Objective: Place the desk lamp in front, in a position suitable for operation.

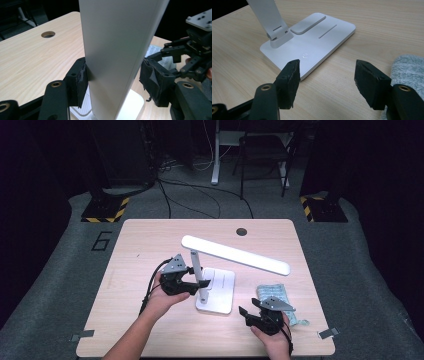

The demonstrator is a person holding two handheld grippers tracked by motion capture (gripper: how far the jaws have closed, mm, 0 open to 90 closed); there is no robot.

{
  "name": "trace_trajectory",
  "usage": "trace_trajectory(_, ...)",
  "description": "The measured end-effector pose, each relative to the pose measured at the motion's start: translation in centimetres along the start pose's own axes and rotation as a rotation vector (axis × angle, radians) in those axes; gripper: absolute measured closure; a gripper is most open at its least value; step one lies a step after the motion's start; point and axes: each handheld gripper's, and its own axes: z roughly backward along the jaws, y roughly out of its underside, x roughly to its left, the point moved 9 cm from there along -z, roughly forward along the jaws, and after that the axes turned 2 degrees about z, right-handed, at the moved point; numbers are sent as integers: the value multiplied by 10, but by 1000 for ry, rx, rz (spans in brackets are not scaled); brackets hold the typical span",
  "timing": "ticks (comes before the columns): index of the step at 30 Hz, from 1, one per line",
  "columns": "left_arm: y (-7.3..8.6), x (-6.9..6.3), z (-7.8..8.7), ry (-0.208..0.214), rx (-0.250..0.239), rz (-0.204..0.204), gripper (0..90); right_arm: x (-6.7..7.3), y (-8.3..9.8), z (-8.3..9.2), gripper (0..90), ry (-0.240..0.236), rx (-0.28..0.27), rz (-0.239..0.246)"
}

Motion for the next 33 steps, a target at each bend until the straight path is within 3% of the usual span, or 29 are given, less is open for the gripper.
trace_trajectory(10,3,-4,6,31,7,0,410,1,1,-1,372,-1,8,6)
trace_trajectory(18,7,-8,12,38,-8,3,522,-1,1,-2,372,4,4,-6)
trace_trajectory(22,8,-10,14,34,-3,-10,524,-1,2,-2,372,4,14,-14)
trace_trajectory(26,9,-14,16,61,0,-23,516,-1,2,-3,372,1,11,-16)
trace_trajectory(33,13,-19,22,72,-18,-17,513,-2,2,-2,372,3,11,-36)
